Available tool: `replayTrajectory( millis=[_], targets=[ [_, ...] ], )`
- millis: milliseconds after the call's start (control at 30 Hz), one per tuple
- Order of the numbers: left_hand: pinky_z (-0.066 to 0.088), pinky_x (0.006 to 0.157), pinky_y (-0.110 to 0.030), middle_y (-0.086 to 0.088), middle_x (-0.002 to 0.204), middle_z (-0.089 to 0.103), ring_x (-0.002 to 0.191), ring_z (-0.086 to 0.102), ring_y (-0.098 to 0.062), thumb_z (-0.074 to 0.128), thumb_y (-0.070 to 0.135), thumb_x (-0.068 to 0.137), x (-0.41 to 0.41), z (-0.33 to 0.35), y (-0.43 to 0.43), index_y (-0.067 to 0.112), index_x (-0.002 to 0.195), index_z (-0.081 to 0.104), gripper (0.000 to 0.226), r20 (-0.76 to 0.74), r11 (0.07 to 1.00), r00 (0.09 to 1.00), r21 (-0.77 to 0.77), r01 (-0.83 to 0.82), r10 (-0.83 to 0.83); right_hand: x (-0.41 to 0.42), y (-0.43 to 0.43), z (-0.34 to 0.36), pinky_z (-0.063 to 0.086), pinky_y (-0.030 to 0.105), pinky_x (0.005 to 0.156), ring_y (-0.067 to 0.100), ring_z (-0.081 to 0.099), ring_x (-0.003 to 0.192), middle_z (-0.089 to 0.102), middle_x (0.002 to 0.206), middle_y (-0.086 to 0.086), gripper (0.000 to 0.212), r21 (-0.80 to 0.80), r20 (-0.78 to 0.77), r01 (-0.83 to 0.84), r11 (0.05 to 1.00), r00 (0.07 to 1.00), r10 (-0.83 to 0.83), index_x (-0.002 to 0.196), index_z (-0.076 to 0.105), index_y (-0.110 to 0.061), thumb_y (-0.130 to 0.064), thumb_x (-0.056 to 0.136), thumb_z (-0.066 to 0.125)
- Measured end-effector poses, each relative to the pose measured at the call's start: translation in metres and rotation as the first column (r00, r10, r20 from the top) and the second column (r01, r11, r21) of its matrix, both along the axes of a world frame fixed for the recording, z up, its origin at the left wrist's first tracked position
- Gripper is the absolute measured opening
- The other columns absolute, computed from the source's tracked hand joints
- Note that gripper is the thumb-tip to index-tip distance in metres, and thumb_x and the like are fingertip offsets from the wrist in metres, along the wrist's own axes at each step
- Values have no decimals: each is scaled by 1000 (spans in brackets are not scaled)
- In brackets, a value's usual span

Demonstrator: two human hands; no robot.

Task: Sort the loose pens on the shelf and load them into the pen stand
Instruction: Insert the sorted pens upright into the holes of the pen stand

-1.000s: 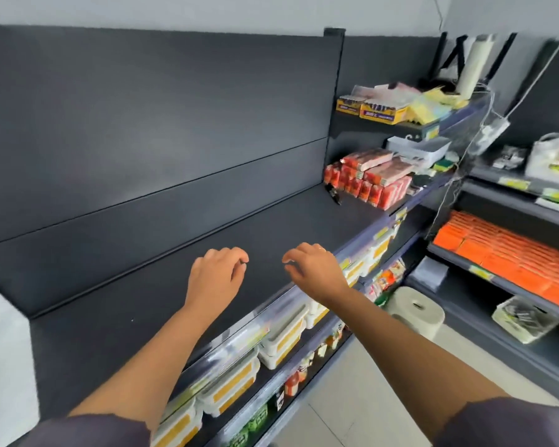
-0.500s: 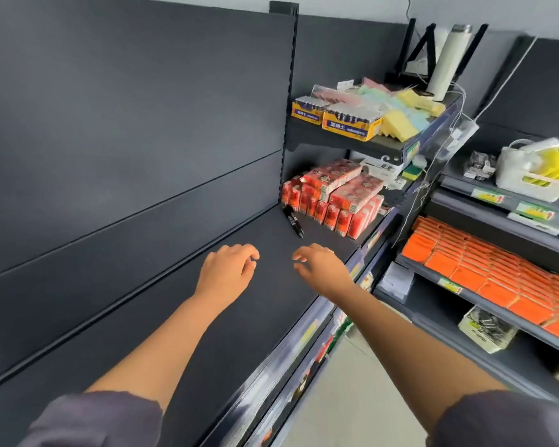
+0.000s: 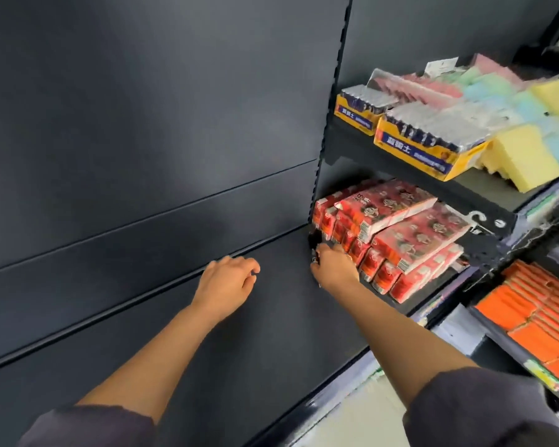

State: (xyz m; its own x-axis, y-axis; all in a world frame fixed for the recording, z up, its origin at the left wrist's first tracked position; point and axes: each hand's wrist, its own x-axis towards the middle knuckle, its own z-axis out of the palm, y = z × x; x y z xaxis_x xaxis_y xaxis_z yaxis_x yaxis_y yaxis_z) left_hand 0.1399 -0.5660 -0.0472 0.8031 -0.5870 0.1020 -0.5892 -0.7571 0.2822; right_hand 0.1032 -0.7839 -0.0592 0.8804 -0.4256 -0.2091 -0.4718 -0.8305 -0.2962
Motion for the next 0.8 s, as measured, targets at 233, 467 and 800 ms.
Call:
replayTrajectory(
  millis=[233, 467, 800],
  targets=[
    [36, 86, -29, 9, 99, 61, 98, 52, -15, 44, 25, 95, 12, -10, -12, 27, 112, 57, 22, -81, 992, 990, 58, -110, 115, 39, -11, -25, 46, 41, 88, 40, 46, 120, 34, 140, 21, 72, -6, -140, -72, 997, 988, 70, 148, 13, -15, -17, 90, 57],
    [35, 84, -28, 12, 98, 61, 99, 51, -13, 47, 28, 94, 14, -12, -16, 28, 114, 56, 22, -162, 992, 979, 34, -120, 124, 46, -5, -24, 46, 40, 80, 39, 55, 113, 53, 128, 20, 40, 86, -177, -53, 995, 982, 67, 132, 37, -3, -5, 93, 41],
    [42, 74, -23, -1, 101, 60, 96, 55, -18, 51, 25, 96, -26, 17, 17, 16, 114, 58, 21, -782, 732, 620, -385, -562, 64, 2, 83, 25, 41, 28, 58, 21, 52, 69, 55, 79, 8, 15, 487, 98, -313, 815, 947, 305, 106, 49, -7, -17, 98, 41]
  ],
)
